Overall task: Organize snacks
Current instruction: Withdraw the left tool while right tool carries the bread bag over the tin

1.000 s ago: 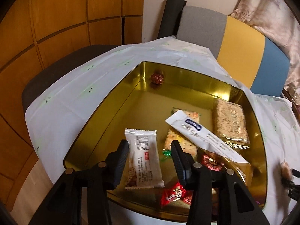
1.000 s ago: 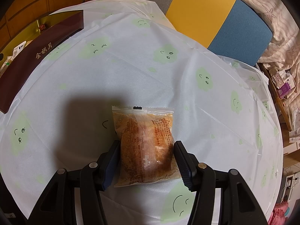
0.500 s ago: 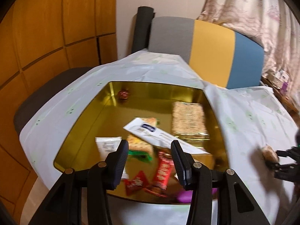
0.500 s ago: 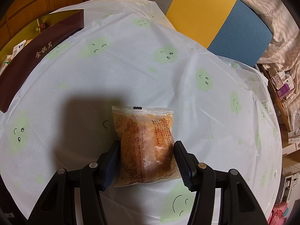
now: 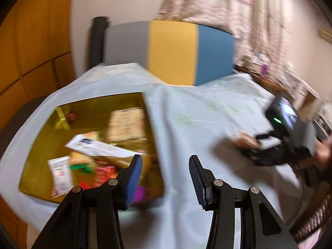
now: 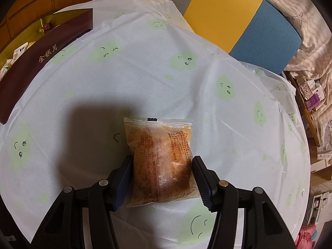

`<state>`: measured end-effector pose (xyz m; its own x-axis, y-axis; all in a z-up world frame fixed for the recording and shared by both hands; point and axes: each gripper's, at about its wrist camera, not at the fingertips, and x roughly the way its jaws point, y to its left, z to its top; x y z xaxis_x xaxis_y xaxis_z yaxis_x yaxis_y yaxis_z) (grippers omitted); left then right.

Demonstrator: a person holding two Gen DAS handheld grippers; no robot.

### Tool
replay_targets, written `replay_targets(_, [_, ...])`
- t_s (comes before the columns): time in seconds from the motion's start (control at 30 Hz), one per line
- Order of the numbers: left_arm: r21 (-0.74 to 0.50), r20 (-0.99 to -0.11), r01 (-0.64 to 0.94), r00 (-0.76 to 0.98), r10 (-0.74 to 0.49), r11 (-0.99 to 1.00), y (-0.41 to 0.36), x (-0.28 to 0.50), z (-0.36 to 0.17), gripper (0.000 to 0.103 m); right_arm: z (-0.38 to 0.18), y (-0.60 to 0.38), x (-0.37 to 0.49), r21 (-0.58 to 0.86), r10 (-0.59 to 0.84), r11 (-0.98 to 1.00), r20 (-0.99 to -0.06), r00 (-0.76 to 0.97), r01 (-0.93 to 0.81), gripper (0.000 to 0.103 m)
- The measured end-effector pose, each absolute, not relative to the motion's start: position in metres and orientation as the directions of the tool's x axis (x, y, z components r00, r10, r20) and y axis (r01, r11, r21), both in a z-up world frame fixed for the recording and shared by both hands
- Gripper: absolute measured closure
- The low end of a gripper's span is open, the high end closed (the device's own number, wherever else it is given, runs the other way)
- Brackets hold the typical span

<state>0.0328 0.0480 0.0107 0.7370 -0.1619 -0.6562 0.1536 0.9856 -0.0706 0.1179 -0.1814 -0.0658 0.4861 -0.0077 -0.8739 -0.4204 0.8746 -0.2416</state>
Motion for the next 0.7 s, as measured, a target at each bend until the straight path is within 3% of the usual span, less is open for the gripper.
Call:
replay_targets(0.3, [-0.057, -0.706, 0.395, 0.633, -0.317, 0.917, -0.009, 0.009, -0.018, 0.055, -0.067, -0.176, 0.113, -0.302, -0.041, 0.848, -0.858, 0.513, -0.436, 0.049])
replay_targets(0.7, [-0.112, -0.778, 0.370, 0.545, -0.313, 0.922, 0.001, 0.011, -0.061, 0.056, -0.070, -0.173, 0.107, -0.355, -0.066, 0.828, -0.830, 0.553, -0.434, 0.050])
